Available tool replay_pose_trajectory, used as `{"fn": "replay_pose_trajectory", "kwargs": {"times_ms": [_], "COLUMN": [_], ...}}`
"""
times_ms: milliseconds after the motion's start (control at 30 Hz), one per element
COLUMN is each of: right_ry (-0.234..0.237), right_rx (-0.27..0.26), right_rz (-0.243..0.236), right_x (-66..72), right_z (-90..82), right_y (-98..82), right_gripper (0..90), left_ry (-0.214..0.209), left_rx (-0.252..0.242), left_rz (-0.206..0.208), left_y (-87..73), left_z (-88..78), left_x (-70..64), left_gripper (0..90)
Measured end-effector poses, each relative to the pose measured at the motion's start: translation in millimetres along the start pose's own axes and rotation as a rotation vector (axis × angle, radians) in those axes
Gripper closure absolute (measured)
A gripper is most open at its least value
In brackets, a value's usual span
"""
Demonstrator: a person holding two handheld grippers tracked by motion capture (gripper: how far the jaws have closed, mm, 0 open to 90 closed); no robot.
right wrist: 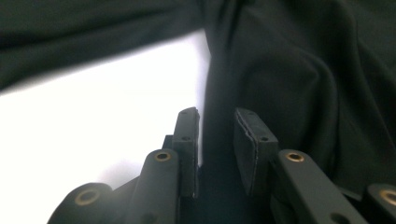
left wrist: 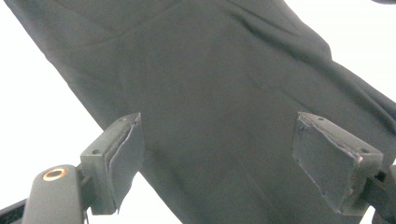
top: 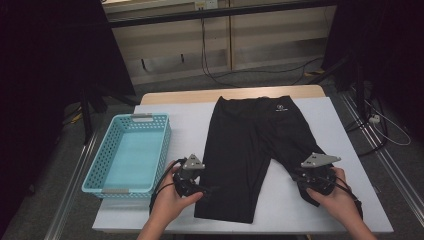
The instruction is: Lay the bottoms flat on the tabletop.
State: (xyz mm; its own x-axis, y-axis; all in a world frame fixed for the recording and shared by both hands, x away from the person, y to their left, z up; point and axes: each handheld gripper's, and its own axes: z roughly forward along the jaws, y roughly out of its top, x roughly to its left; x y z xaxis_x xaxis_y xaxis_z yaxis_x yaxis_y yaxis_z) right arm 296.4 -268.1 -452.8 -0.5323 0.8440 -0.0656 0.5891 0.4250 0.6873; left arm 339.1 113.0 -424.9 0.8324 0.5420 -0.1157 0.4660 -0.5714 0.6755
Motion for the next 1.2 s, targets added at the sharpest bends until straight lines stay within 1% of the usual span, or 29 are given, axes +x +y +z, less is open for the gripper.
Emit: {"fn": "replay_pose_trajectory", "kwargs": {"times_ms": [33,100,133,167,200,267,300,333,367,433,500,533,600,633,667,700,733,767,800,833,867,900,967,1033,1067,1100,1133,1167,1200], "right_ry": [0.001,-0.008,-0.008,-0.007,0.010,0.035,0.035,0.056,0.069,0.109,0.141,0.141,0.115,0.115,0.068,0.068,0.033,0.019,-0.005,-0.019,-0.019,-0.023,-0.038,-0.044,-0.044,-0.061,-0.061,-0.077,-0.078], "right_rx": [-0.004,-0.001,-0.001,-0.002,-0.001,-0.008,-0.008,-0.027,-0.039,-0.080,-0.127,-0.139,-0.153,-0.153,-0.144,-0.144,-0.134,-0.131,-0.130,-0.123,-0.123,-0.109,-0.091,-0.077,-0.077,-0.065,-0.065,-0.067,-0.071], "right_rz": [0.011,0.010,0.010,0.012,0.027,0.038,0.038,0.030,0.029,0.036,0.061,0.069,0.087,0.087,0.110,0.110,0.131,0.139,0.147,0.154,0.154,0.172,0.169,0.154,0.154,0.130,0.130,0.114,0.109], "right_x": [-2.0,-3.9,-3.9,-6.7,-8.0,-8.1,-8.1,-4.9,-3.5,-0.8,-2.1,-3.6,-12.1,-12.1,-21.8,-21.8,-31.6,-35.0,-40.0,-43.1,-43.1,-47.0,-47.6,-45.9,-45.9,-43.3,-43.3,-40.6,-39.5], "right_z": [1.8,1.7,1.7,1.4,0.9,-2.1,-2.1,-7.0,-9.2,-15.2,-20.7,-21.8,-22.6,-22.6,-21.1,-21.1,-20.0,-19.8,-19.1,-18.2,-18.2,-15.8,-13.4,-11.8,-11.8,-11.6,-11.6,-13.2,-14.5], "right_y": [-1.4,-1.4,-1.4,-1.6,-1.5,-0.6,-0.6,3.6,5.9,12.2,17.7,18.7,17.3,17.3,11.7,11.7,5.9,3.7,0.1,-2.5,-2.5,-7.0,-9.7,-10.5,-10.5,-9.9,-9.9,-8.4,-7.6], "right_gripper": [73.7,81.3,81.3,88.4,88.8,89.1,89.1,89.2,89.2,89.2,89.2,89.2,89.0,89.0,89.0,89.0,88.9,88.8,88.6,88.3,88.3,86.8,83.6,81.2,81.2,77.1,77.1,74.0,72.8], "left_ry": [-0.001,0.001,0.002,0.002,0.002,0.002,0.002,0.002,0.001,-0.001,-0.001,0.000,0.000,0.000,0.002,0.002,0.004,0.004,0.002,0.002,0.002,0.001,0.000,0.000,0.000,-0.002,-0.002,-0.004,-0.004], "left_rx": [0.001,0.002,0.003,0.000,0.001,0.001,0.000,0.001,0.001,0.004,0.004,0.003,0.001,0.001,0.001,0.001,0.001,0.001,0.001,0.004,0.004,0.003,0.004,0.003,0.003,0.010,0.010,0.010,0.010], "left_rz": [-0.001,-0.001,-0.001,0.000,0.002,0.002,0.001,0.001,0.002,0.002,0.002,0.002,-0.002,-0.002,-0.001,-0.001,-0.001,-0.001,-0.002,-0.002,-0.002,-0.003,0.003,0.004,0.004,0.010,0.010,0.008,0.008], "left_y": [-0.1,0.0,0.0,0.2,0.4,0.5,0.6,0.7,0.7,0.7,0.4,0.3,0.1,0.1,-0.3,-0.3,-0.4,-0.4,-0.5,-0.4,-0.4,0.0,0.3,0.8,0.9,0.9,0.9,0.7,0.7], "left_z": [0.1,0.3,0.4,0.4,0.2,-0.1,-0.1,0.0,0.1,0.4,0.6,0.4,0.0,0.0,-0.4,-0.4,-0.5,-0.5,-0.1,0.3,0.3,0.5,0.4,0.6,0.9,1.3,1.3,1.7,1.7], "left_x": [0.0,-0.2,-0.3,-0.4,-0.3,-0.5,-0.4,-0.1,0.0,0.2,0.2,0.2,0.3,0.3,0.5,0.5,0.6,0.6,0.5,0.0,0.0,-0.8,-1.0,-1.7,-2.0,-1.9,-1.9,-2.0,-1.8], "left_gripper": [17.9,17.9,17.9,17.8,17.8,17.9,17.9,17.8,17.8,17.8,17.8,17.8,17.8,17.8,17.8,17.8,17.8,17.8,17.8,17.8,17.8,17.8,17.8,17.8,17.8,17.8,17.8,17.8,17.8]}}
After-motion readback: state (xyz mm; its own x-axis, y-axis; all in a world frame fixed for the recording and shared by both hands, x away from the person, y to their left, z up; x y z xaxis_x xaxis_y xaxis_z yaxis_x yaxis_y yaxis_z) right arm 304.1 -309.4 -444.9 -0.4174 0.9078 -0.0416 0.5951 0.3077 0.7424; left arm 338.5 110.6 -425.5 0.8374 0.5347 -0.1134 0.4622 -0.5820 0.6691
